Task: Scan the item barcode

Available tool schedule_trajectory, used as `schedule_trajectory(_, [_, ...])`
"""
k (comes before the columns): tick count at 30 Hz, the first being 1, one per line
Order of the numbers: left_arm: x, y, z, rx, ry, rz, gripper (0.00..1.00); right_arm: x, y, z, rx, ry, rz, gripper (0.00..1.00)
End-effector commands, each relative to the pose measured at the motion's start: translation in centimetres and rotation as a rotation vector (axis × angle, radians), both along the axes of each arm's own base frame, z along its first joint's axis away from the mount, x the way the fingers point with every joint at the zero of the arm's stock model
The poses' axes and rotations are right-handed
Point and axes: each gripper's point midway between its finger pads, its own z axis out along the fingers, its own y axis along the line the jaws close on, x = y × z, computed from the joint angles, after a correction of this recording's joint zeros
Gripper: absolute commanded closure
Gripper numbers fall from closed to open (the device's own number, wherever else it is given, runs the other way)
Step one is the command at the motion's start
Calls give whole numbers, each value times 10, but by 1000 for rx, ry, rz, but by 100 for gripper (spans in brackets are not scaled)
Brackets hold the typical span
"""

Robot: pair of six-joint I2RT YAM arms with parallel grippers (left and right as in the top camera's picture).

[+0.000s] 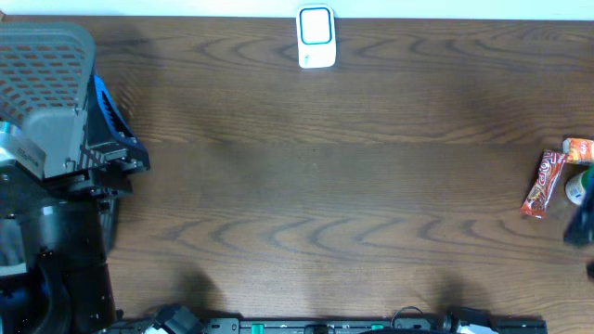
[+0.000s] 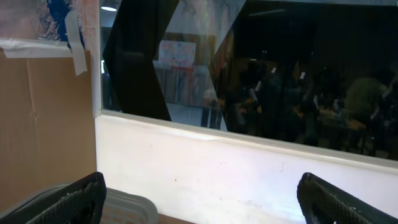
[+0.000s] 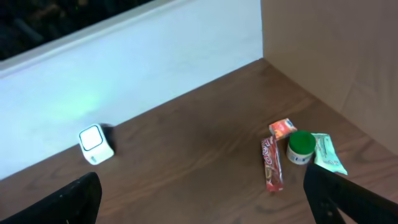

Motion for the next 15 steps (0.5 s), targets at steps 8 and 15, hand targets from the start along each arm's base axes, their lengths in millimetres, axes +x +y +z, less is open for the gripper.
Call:
schedule_trajectory(8, [0,2,-1,11,4,11,2,-95,16,1,-36,-168,14,1])
schedule_trajectory(15, [0,2,-1,11,4,11,2,-147,17,-8,-63,-276,-28,1])
